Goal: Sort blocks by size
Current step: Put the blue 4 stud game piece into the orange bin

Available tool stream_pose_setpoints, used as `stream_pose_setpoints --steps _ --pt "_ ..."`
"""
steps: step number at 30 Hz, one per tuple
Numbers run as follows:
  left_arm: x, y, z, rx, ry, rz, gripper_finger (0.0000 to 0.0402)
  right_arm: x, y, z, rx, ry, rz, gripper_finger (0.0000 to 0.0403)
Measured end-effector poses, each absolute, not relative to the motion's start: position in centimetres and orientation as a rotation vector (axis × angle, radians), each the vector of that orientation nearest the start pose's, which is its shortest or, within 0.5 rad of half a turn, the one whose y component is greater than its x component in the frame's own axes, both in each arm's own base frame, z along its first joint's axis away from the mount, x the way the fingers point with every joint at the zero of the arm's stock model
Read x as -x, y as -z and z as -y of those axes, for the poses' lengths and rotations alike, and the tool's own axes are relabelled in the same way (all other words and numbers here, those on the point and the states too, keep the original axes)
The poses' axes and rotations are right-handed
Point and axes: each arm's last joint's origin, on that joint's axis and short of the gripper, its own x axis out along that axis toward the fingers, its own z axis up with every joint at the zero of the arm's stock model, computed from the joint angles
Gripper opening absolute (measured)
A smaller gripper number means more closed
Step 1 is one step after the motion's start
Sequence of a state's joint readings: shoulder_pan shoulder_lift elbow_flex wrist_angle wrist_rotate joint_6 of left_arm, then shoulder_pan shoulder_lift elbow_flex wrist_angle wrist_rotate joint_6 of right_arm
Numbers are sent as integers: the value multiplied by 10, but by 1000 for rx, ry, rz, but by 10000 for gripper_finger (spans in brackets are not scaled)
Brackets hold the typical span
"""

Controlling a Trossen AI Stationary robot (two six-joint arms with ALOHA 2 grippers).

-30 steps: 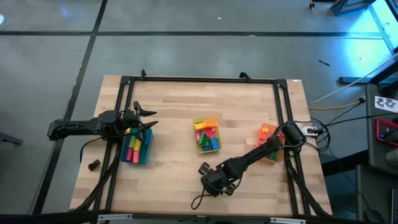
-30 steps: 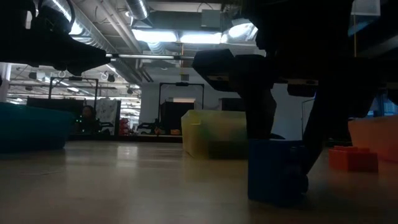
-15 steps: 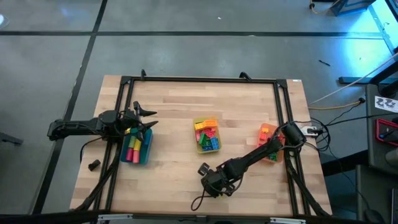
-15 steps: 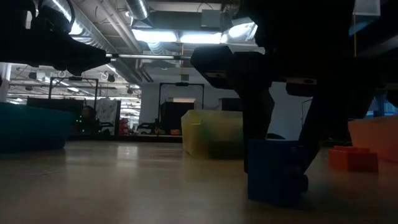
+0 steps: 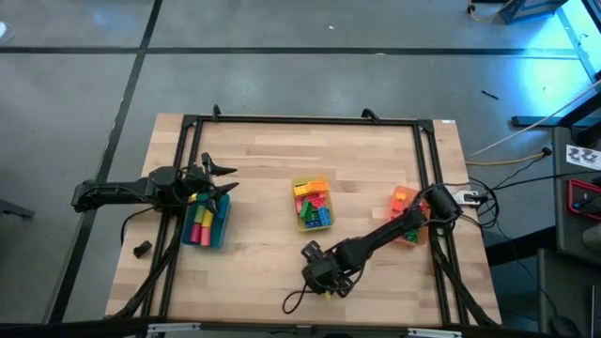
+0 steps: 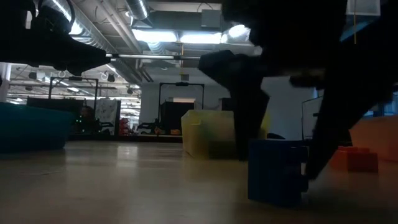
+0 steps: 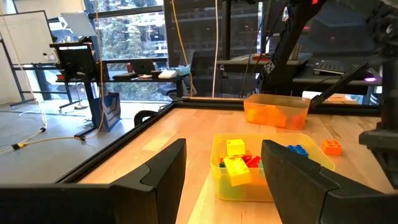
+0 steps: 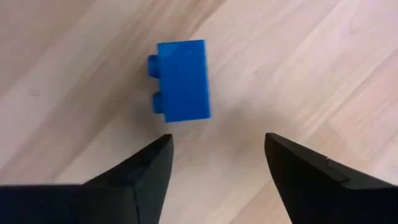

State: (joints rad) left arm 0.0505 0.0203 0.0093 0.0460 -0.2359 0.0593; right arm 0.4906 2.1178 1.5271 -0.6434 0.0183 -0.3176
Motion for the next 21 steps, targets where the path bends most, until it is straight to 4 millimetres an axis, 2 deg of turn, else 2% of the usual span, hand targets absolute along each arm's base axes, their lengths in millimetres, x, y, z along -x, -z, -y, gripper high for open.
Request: stream_pose_setpoints --steps 5,21 --pt "-97 -170 -12 -56 -287 26 194 -377 -166 -201 524 -577 -1201 259" --pt "-97 -170 -12 -56 -287 27 194 -383 -169 -208 385 -632 -1125 260"
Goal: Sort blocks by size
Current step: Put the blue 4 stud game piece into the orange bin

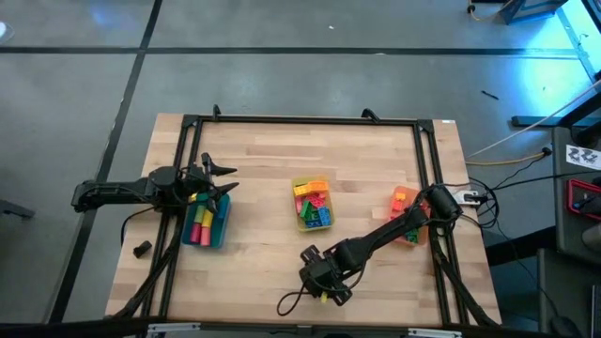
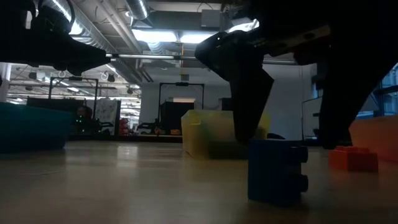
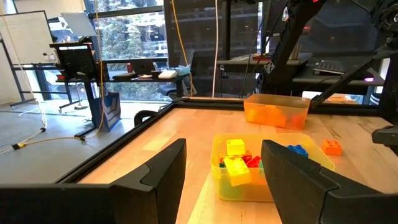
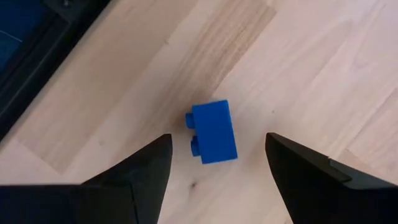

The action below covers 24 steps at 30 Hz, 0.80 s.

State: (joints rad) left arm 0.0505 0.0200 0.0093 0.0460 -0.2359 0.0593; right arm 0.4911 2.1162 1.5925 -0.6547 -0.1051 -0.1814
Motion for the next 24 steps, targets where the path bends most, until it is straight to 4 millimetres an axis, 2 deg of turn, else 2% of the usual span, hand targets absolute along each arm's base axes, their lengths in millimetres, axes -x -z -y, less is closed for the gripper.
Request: stream_pose_setpoints --steps 8,24 --pt "-97 -170 -12 -56 -287 26 194 -384 -170 -210 368 -649 -1109 260" --pt "-97 -170 -12 -56 -287 26 194 -390 -154 -212 357 -669 -1109 251"
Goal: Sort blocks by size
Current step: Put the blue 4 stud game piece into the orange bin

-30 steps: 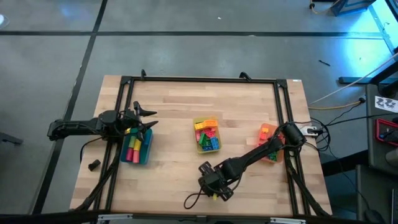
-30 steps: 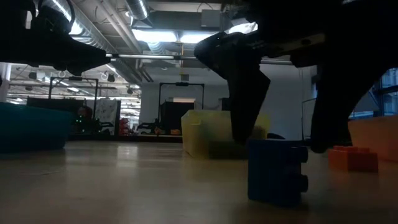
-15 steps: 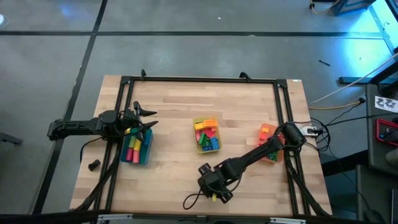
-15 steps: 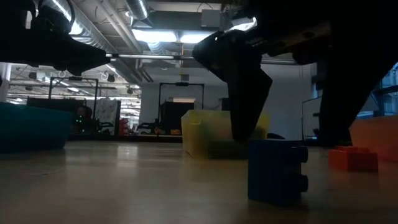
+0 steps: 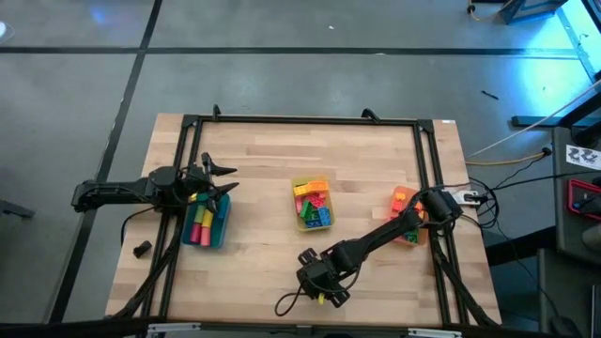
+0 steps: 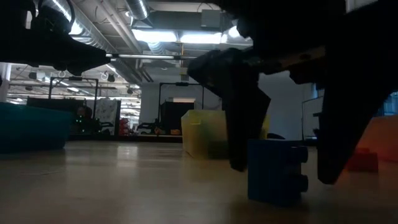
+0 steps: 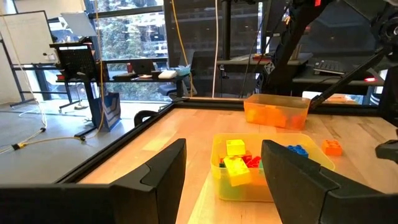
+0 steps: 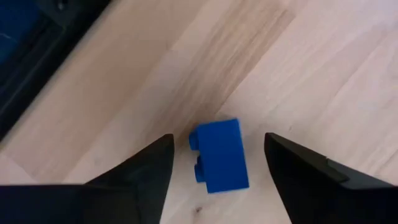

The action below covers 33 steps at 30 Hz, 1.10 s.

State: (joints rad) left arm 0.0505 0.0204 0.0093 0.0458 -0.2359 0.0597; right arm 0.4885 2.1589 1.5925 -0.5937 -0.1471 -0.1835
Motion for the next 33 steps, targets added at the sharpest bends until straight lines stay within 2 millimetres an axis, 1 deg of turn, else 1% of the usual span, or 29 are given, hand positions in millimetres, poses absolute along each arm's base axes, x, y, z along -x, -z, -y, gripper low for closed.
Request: stream_pose_setpoints --steps 2,5,12,17,20,26,30,33 --pt "-97 -170 -12 -56 -287 26 194 -390 -151 -212 356 -670 -1116 237" --pt "-97 -169 -12 -56 -287 26 194 -391 -148 -210 359 -659 -1126 206" --pt "-97 -169 -12 -56 -287 25 194 -391 -149 -205 397 -599 -1149 102" --pt "-97 -169 -12 -56 -287 25 194 -382 -153 -199 435 -564 -1240 99" --pt "-97 -169 -12 -56 -287 24 194 -375 -159 -195 426 -519 -1298 99" --pt "-97 -169 -12 -57 -287 20 194 -359 -180 -184 405 -365 -1409 116" --pt "-97 -169 -12 -57 -287 20 194 -344 -198 -175 394 -265 -1490 100" --pt "-97 -169 -12 -57 -287 20 194 -333 -213 -167 366 -197 -1542 100"
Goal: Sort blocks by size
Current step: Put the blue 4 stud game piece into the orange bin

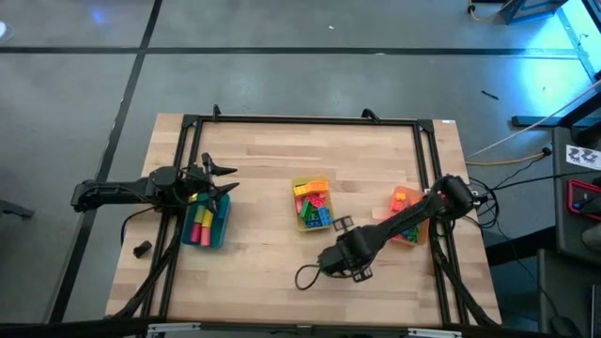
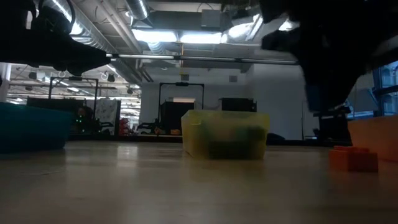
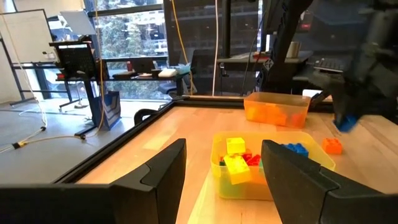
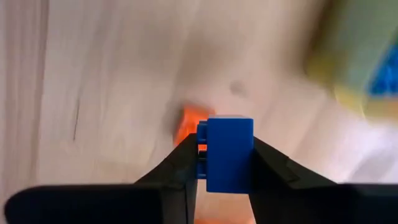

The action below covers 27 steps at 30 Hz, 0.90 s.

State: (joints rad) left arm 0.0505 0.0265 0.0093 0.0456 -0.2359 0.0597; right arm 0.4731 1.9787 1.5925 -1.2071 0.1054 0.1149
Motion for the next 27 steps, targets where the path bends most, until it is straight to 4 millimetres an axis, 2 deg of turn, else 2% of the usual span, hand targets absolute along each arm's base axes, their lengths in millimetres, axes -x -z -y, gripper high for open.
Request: stream_pose_setpoints --steps 11,15,19,27 --pt "-97 -169 -12 -57 -287 20 194 -299 -260 -121 194 149 -1718 102" --pt "-97 -169 -12 -57 -287 20 194 -290 -273 -106 129 230 -1693 100" --pt "-97 -169 -12 -57 -287 20 194 -269 -276 -92 43 285 -1714 104" --pt "-97 -169 -12 -57 -287 20 194 -223 -262 -78 -77 385 -1777 103"
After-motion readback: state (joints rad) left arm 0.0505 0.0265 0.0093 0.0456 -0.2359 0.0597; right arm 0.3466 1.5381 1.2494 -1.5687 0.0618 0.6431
